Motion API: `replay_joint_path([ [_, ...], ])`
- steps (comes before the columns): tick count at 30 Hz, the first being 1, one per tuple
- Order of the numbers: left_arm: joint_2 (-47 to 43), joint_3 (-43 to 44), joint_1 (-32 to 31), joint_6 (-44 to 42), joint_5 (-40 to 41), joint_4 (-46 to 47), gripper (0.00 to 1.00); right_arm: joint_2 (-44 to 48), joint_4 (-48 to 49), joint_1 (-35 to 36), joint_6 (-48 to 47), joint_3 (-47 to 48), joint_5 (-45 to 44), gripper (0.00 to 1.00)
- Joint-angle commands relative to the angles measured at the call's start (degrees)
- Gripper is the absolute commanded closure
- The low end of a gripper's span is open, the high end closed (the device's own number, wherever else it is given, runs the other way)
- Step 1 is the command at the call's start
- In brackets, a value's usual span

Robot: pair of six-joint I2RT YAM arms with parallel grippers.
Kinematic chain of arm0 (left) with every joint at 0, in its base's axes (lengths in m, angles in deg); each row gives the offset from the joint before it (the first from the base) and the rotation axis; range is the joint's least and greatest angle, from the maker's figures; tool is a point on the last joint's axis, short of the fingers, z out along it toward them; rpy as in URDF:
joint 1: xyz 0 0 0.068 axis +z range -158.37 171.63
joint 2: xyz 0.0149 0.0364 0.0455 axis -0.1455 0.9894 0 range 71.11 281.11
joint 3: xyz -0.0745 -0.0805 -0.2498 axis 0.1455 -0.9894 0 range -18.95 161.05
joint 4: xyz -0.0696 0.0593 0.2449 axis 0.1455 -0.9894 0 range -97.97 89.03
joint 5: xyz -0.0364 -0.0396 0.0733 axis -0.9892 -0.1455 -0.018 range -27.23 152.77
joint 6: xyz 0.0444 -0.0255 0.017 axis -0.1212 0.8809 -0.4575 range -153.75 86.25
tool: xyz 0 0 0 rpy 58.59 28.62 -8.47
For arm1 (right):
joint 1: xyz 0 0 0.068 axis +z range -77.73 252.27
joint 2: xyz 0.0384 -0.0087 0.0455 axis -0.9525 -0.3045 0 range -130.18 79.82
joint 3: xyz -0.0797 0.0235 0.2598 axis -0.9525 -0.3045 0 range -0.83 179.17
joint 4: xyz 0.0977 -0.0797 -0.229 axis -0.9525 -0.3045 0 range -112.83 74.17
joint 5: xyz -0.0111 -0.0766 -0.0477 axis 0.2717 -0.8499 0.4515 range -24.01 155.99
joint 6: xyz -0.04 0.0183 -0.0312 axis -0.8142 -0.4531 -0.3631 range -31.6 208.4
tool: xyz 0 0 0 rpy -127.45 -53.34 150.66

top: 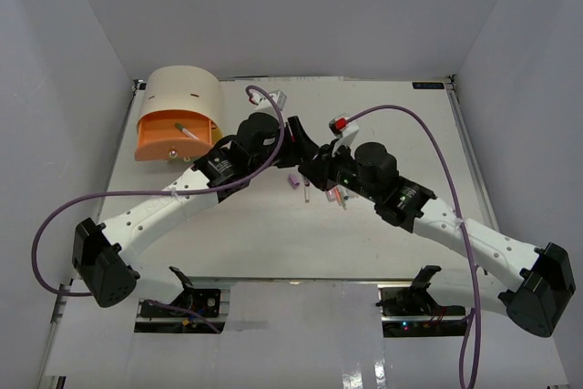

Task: Sort the stationery into containers
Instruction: Place the pen in the storage box.

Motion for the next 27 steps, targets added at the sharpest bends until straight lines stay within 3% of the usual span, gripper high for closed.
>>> replay_joint_path([
  [1,-0.11,2.74,-1.61,-0.49,5.18,0.7,0.41,2.0,4.03,0.12,0.38,-0.67,-0.23,0.86],
  [8,-1.16,2.3,-2.15,-0.66,7.02,0.88,0.84,2.71,4.65,0.12,0.47,-1.63,-0.68,0.82],
  [10,-2.04,1.77,-2.23,-0.75,7.81,0.79,0.88,2.79,4.82,0.21,0.47,-1.72,-0.59,0.78],
  [12,-2.65,1.33,-2.15,-0.84,8.34,0.88,0.9,2.71,4.73,0.12,0.56,-1.72,-0.5,0.73],
  [15,-3.8,0.72,-2.15,-1.89,10.01,0.88,0.93,3.14,4.73,0.12,0.56,-1.9,-0.41,0.58],
  [18,-5.55,0.72,-2.15,-4.87,16.31,0.09,0.93,4.2,3.68,0.12,0.21,-2.25,-1.38,0.25],
  [21,-6.35,2.9,-2.06,-9.61,23.17,-3.59,0.93,5.51,1.75,0.12,-0.67,-2.95,-3.4,0.08],
  [26,-7.84,8.62,0.4,-24.36,40.23,-7.83,0.93,8.77,-0.1,0.21,-1.9,-5.58,-6.12,0.02],
  [27,-8.36,8.71,1.19,-31.79,42.08,-5.65,0.92,9.73,-0.1,0.12,-1.99,-6.63,-6.82,0.02],
])
